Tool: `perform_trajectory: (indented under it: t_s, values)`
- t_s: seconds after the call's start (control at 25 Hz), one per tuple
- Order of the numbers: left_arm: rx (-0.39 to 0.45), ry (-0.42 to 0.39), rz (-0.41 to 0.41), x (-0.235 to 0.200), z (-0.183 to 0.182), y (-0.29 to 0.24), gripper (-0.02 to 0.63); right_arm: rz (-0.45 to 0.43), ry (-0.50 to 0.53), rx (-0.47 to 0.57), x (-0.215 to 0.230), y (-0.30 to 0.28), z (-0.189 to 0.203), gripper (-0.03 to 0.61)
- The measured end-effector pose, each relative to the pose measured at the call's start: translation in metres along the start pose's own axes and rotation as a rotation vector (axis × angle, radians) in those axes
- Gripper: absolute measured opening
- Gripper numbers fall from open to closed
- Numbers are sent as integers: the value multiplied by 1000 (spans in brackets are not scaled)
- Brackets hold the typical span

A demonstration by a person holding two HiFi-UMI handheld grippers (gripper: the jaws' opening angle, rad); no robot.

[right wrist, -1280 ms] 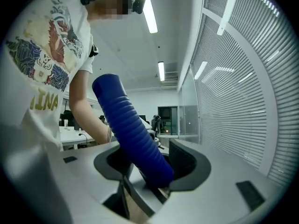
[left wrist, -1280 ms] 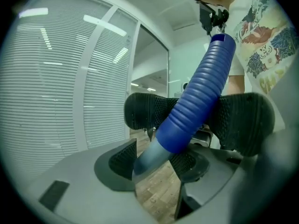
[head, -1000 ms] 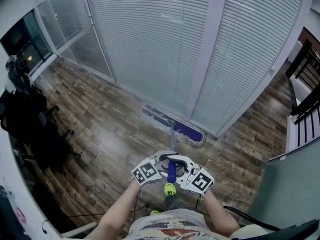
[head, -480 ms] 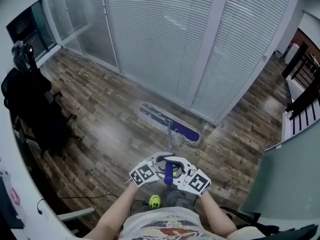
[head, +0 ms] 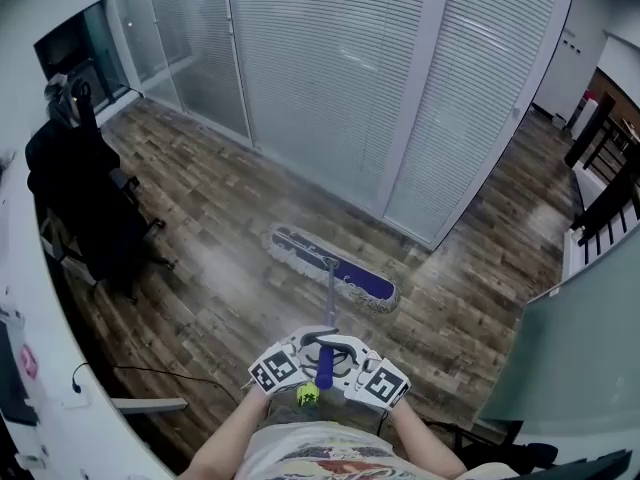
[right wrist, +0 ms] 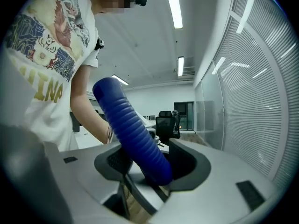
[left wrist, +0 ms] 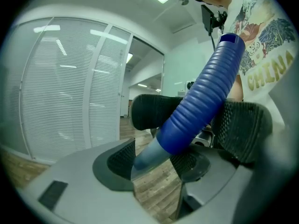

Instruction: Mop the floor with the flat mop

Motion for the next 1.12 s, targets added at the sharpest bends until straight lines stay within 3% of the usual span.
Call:
perform_trajectory:
  t_s: [0.4,0.56,0.68,0.88,1.12]
  values:
    - [-16,16,-66,131,11,9,204,-64,-20,26,-114,60,-3,222]
    - [-4,24,-94,149,14,16,204,-115,-8,41,-131,63,-4,224]
    - [13,29,-97,145,18,16,204,-126,-45,62,-127,59,3,224]
    - [51,20,-77,120,9,12,204,-169,-6,34,-101,49,-1,229]
    - [68,28,-73,45,4,27,204,-170,-10,27,-43,-1,-2,229]
Point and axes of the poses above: the fingertips, and each gripper's own axes: y backward along the fingers, x to its right, z out of its underside, the point moved 7 cm from there along y, backward along the fingers, and after that the axes turned 5 degrees about x, right-handed, at the moved point
